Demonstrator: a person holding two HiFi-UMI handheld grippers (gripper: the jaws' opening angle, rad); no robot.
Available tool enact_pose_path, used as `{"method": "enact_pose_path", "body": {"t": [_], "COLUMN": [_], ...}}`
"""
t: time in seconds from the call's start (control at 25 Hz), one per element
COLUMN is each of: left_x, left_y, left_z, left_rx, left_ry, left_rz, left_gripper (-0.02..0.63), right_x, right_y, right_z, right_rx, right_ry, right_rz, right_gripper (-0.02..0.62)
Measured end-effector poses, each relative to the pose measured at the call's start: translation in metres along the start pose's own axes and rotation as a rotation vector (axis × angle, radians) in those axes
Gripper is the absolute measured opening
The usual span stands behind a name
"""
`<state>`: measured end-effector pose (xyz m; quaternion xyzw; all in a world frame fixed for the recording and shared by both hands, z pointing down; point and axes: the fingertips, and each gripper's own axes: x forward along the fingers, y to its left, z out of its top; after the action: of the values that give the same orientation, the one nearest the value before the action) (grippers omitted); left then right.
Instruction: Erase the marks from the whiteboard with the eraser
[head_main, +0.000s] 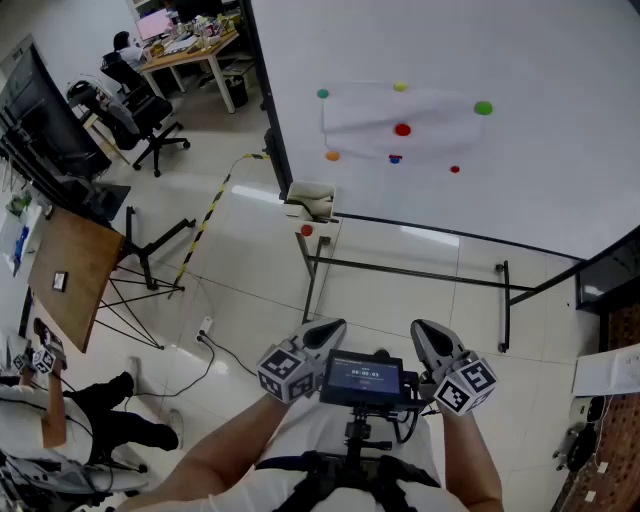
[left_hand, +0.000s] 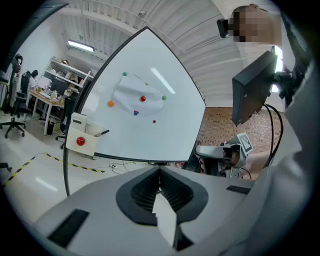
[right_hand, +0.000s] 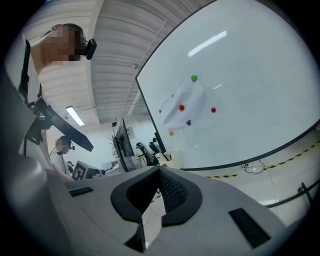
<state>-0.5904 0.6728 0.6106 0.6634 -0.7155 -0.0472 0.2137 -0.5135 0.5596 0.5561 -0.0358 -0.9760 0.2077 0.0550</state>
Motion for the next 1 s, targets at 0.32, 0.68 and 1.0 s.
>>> {"method": "enact_pose_path", "body": {"t": [0.32, 0.68, 1.0], "left_x": [0.092, 0.134, 0.081], "left_y": [0.026, 0.080, 0.162], "left_z": [0.017, 0.034, 0.036], "left_rx": [0.005, -0.063, -0.156], "left_ry": [0.012, -0.025, -0.072], "left_rz": [0.076, 0.269, 0.477], "left_gripper": [0.026, 0.032, 0.034], "right_x": [0.009, 0.056, 0.093], "right_y": [-0.076, -0.130, -0.132], "right_z": [0.034, 0.041, 0.033], "right_rx": [0.031, 0.042, 0.082], "right_ry": [0.019, 0.097, 0.124], "right_rz": [0.022, 0.166, 0.141], "right_gripper": [0.011, 0.011, 0.011]}}
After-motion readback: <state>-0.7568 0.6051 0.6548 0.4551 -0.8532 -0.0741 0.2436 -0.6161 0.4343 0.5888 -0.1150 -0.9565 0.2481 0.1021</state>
